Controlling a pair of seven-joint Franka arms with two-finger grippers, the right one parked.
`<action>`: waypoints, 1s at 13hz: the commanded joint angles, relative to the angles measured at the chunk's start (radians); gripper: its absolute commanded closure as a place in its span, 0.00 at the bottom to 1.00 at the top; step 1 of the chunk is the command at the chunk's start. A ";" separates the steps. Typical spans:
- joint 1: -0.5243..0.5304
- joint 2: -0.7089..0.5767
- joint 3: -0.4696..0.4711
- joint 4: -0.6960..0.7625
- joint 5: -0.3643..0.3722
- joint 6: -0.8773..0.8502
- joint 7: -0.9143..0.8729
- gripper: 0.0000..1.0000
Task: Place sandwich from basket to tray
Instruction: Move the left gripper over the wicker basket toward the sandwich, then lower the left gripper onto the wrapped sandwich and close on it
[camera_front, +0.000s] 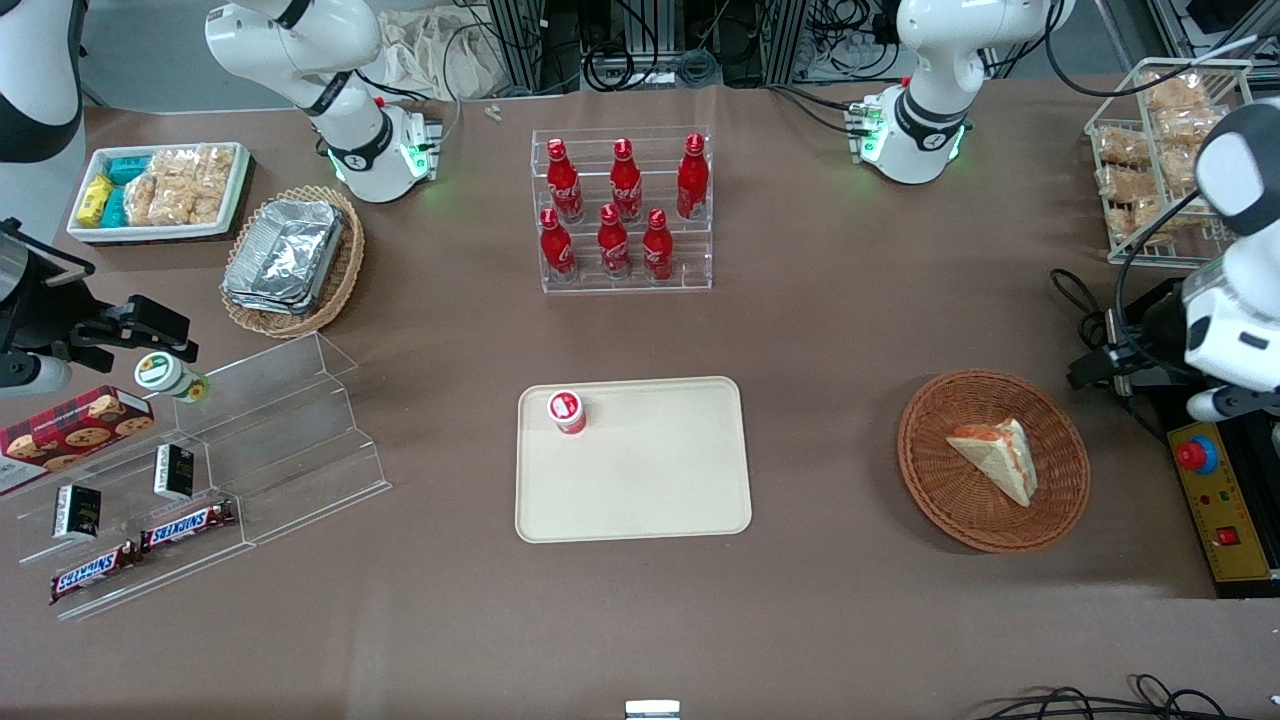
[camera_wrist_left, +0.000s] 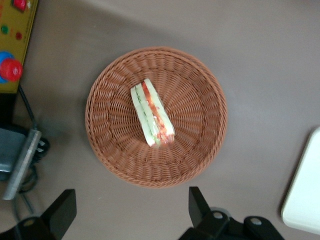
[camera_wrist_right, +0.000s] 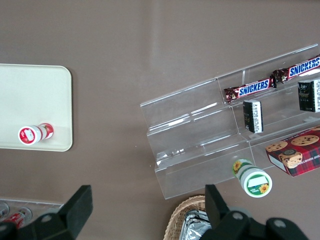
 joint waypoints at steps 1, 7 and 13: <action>0.000 0.017 -0.010 -0.111 -0.005 0.165 -0.207 0.00; -0.007 0.164 -0.012 -0.141 -0.004 0.302 -0.411 0.00; -0.007 0.244 -0.029 -0.090 0.004 0.331 -0.516 0.00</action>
